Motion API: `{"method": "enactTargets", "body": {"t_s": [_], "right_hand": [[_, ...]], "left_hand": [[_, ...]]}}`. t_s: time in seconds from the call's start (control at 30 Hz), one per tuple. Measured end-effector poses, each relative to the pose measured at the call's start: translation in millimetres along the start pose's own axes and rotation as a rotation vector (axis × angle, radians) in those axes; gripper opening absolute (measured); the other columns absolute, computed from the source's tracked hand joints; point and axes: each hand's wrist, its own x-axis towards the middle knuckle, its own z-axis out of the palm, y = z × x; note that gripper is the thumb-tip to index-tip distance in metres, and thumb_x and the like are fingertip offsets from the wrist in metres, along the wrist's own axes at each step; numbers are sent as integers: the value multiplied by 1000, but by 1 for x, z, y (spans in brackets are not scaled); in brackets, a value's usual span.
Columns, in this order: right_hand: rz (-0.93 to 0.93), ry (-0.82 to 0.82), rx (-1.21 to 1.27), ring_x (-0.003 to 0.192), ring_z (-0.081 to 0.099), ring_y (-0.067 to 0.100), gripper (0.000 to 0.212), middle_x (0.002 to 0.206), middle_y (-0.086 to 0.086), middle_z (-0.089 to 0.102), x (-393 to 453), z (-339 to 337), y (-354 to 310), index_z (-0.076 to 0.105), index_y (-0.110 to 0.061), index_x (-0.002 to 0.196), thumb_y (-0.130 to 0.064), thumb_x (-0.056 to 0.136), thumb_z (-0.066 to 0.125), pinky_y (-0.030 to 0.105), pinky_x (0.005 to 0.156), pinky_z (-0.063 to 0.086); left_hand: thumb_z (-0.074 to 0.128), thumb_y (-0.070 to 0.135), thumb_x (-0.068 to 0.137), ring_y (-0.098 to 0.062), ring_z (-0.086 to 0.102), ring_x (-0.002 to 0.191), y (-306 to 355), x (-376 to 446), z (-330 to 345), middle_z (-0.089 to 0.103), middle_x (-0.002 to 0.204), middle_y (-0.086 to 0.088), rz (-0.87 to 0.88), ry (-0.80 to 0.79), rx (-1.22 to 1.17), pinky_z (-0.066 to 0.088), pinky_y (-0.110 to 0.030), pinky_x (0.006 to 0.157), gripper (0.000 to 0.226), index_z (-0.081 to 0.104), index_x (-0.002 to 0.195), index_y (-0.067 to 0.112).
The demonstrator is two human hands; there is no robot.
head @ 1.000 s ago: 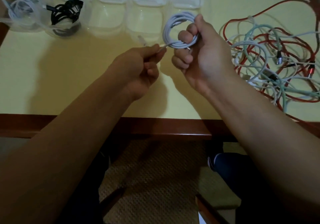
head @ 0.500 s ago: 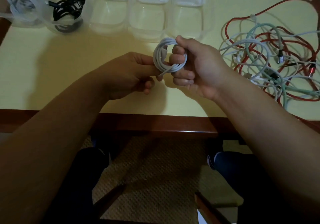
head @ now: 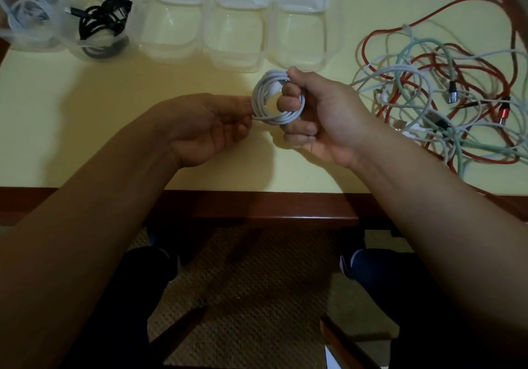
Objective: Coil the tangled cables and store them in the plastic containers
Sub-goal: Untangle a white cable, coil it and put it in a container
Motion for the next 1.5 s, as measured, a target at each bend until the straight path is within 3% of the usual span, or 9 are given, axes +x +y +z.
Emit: {"method": "enactTargets", "body": {"t_s": [0.2, 0.37, 0.6, 0.7, 0.83, 1.0, 1.13, 1.3, 1.5], "right_hand": [[-35, 90, -29, 42, 29, 9, 41, 73, 3, 47, 5, 2, 7, 46, -17, 72, -32, 111, 45, 21, 41, 20], [-50, 71, -82, 42, 38, 10, 39, 75, 5, 51, 4, 9, 7, 50, -15, 75, -32, 110, 49, 21, 40, 27], [96, 13, 237, 34, 34, 3, 38, 74, -1, 50, 10, 13, 8, 48, -18, 75, -34, 109, 45, 15, 33, 26], [59, 38, 151, 38, 35, 6, 38, 76, 0, 51, 13, 14, 12, 47, -18, 75, -34, 109, 46, 18, 35, 27], [13, 71, -37, 43, 37, 10, 41, 73, 2, 52, 12, 22, 16, 47, -17, 74, -34, 110, 46, 20, 40, 28], [-49, 99, -158, 46, 40, 12, 40, 73, 2, 53, 10, 23, 13, 49, -16, 75, -34, 111, 46, 23, 43, 32], [-40, 147, -238, 49, 45, 13, 42, 70, 0, 55, 10, 21, 16, 50, -18, 73, -37, 111, 47, 24, 46, 38], [-53, 169, -386, 45, 48, 17, 41, 59, 5, 50, 5, 22, 11, 47, -16, 74, -35, 110, 49, 22, 48, 43], [-82, 145, -551, 46, 44, 21, 40, 61, 12, 45, 4, 25, 7, 48, -14, 74, -34, 109, 51, 23, 46, 42]], "left_hand": [[46, 6, 98, -9, 65, 74, 2, -4, 2, 70, 89, 0, 24, 118, 54, 55, -20, 62, 29, 73, 106, 12], [78, 34, 69, -11, 63, 80, -2, -9, 9, 72, 85, 3, 109, 198, 208, 51, -22, 69, 17, 80, 79, 20], [77, 28, 59, -5, 57, 71, 2, -10, 10, 64, 73, 10, 10, 126, 158, 42, -21, 60, 5, 79, 63, 25], [73, 13, 77, -2, 55, 58, -2, -7, 12, 64, 66, 11, 54, 179, 136, 40, -19, 55, 17, 78, 63, 22], [77, 13, 82, -8, 62, 58, -10, -5, 12, 67, 63, 4, 282, 434, 246, 48, -25, 53, 8, 71, 77, 12], [82, 34, 75, -7, 69, 61, -20, -6, 1, 72, 66, 3, 735, 647, 792, 58, -29, 67, 36, 73, 108, 21], [83, 34, 82, -6, 70, 94, -24, -2, -2, 73, 108, 5, 1049, 675, 990, 57, -31, 74, 23, 81, 102, 24], [87, 29, 81, -2, 73, 74, -23, -4, 5, 75, 88, 15, 910, 578, 774, 55, -22, 57, 16, 77, 92, 23], [91, 33, 76, -4, 73, 66, -13, -8, -1, 76, 85, 7, 894, 595, 700, 54, -19, 56, 27, 74, 87, 16]]}}
